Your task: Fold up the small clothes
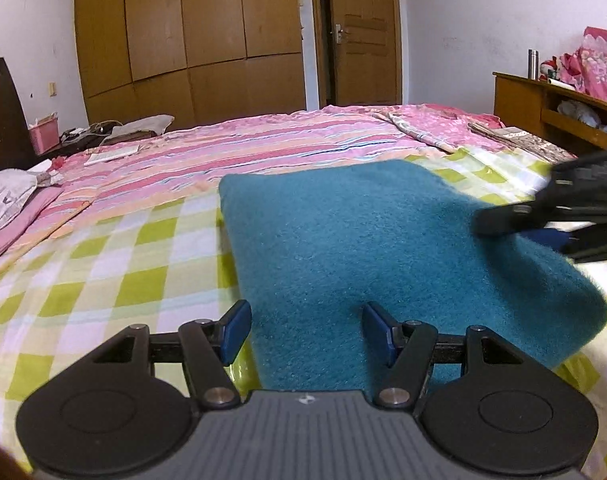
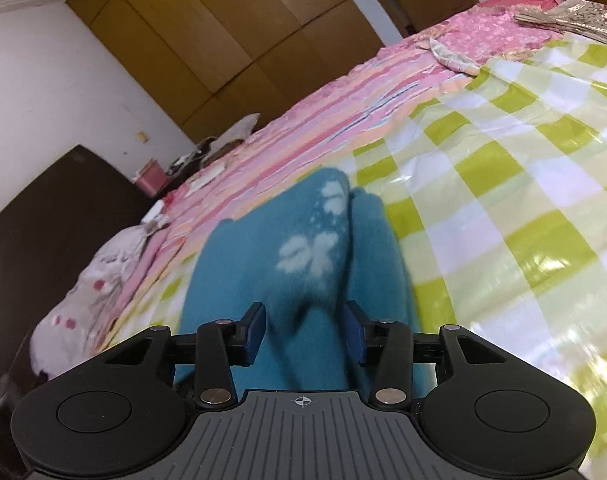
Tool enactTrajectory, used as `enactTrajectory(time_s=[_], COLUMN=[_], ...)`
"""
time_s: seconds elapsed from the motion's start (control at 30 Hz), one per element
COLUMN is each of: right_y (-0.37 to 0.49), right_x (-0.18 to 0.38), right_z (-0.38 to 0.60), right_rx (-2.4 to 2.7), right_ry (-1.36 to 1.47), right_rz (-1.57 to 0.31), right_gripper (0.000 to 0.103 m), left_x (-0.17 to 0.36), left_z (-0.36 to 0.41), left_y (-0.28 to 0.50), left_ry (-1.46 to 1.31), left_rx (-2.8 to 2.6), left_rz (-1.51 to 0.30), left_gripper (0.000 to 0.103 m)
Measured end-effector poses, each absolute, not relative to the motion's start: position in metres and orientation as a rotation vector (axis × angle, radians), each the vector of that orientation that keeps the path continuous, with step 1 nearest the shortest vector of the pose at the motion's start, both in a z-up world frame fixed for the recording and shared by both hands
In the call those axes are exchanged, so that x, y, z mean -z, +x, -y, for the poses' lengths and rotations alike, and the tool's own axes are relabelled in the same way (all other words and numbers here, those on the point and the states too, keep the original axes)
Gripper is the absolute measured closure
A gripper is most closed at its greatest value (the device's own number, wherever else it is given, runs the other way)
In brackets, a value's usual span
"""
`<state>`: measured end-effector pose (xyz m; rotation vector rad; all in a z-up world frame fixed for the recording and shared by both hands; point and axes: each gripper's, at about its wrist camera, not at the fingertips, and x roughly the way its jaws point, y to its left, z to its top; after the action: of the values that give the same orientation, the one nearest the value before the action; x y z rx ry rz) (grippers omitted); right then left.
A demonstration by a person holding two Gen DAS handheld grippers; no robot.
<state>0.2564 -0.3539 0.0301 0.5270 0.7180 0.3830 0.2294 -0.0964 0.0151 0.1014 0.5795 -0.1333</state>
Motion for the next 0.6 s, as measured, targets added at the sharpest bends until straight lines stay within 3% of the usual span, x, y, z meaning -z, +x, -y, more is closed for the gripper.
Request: enactTrajectory(time_s=[0.1, 0.2, 0.27, 0.4, 0.6], right_y=[0.283, 0.292, 0.290, 0.270, 0.273], right_x=[-0.017, -0.014, -0.020, -0.036, -0.004], right_z=[0.345, 0.345, 0.350, 0.366, 0.361], right_rx=[-0.382, -0.405, -0.420, -0.418, -0.253], right_ry=[0.547, 0.586, 0.615, 0.670, 0.514], right_rz=[-0.755, -0.756, -0.734, -0.603, -0.639], right_gripper=[0.061, 0.075, 0.079, 0.080, 0.082], left_x=[-0.016, -0.022, -0.031, -0.029, -0.013], left_z=[0.097, 0.095, 0.093, 0.098, 0.109], left_y=[0.232, 0.235, 0.232, 0.235, 0.241], left_ry=[0.106, 0.090, 0.061, 0.053, 0.061], left_rx=[0.133, 0.140, 0.151, 0.166, 0.167], left_rz=[-0.579, -0.565, -0.521, -0.497, -0.563], left_gripper=[0.036, 0.036, 0.035, 0.028, 0.027])
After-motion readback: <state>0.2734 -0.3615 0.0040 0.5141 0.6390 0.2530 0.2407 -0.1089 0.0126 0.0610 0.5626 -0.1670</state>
